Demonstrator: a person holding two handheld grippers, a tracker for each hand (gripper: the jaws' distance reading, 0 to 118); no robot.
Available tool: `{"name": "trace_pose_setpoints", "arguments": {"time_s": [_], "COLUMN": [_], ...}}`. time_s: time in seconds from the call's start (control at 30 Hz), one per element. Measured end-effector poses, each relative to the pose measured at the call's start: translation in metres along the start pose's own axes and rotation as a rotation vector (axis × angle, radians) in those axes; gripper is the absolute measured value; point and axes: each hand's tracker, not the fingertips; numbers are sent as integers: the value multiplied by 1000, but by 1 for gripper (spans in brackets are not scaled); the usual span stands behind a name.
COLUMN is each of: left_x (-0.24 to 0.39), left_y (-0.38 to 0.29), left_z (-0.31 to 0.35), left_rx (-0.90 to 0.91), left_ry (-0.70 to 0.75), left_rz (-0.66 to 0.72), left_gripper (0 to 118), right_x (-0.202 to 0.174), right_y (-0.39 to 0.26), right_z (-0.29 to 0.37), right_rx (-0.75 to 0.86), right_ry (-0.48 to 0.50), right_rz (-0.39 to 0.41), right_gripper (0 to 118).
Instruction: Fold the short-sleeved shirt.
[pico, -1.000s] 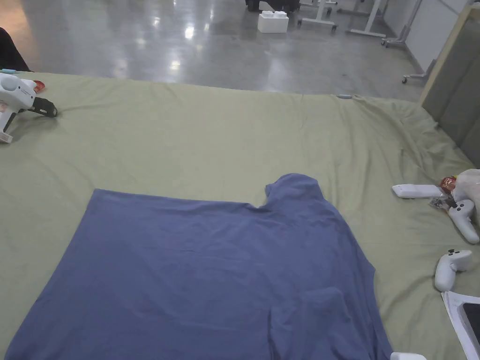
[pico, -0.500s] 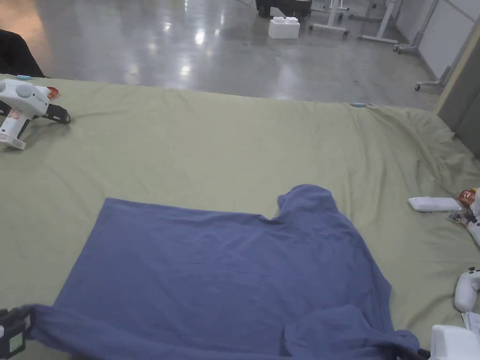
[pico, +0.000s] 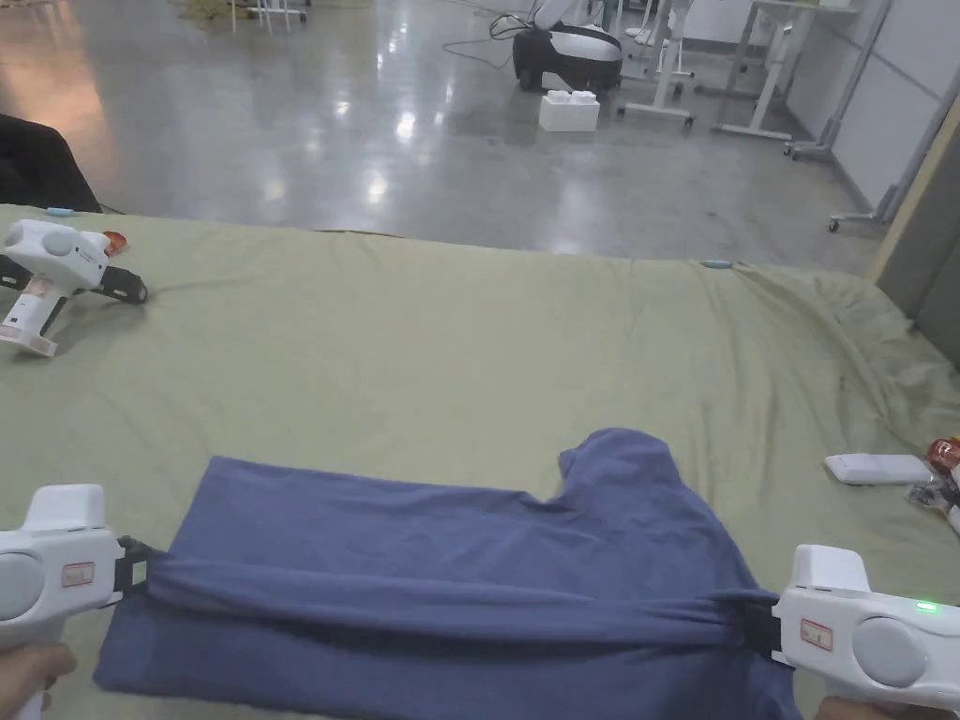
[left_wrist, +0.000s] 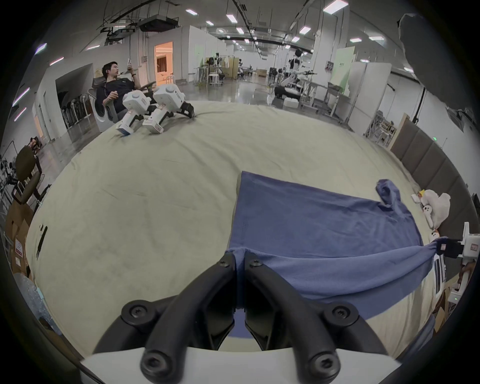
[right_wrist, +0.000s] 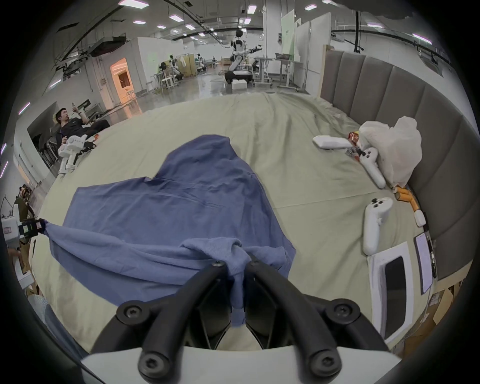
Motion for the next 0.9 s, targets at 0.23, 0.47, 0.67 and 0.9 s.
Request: {"name": "trace_pose_setpoints", "arguments": {"time_s": [0.23,0.47,0.67,0.9], "left_x": [13,24,62,98], "left_y": [-4,-6,-5,-23], "left_z": [-30,5,61,118], "left_rx": [-52,83,341,615], "left_ry": [27,0,-11,2], "left_rz": [-34,-58,-138,-159], "left_gripper": [6,58,52,24], "right_x": [2,-11,-51,-105], "right_y": [-8,-15,-17,-33], "right_z": [-38,-2,52,110], "right_rx": [-35,155,466,757], "right_ry": [-6,-47,-18,-30], "right_rz": [-8,19,23,46], "right_gripper": [8,75,75,69]}}
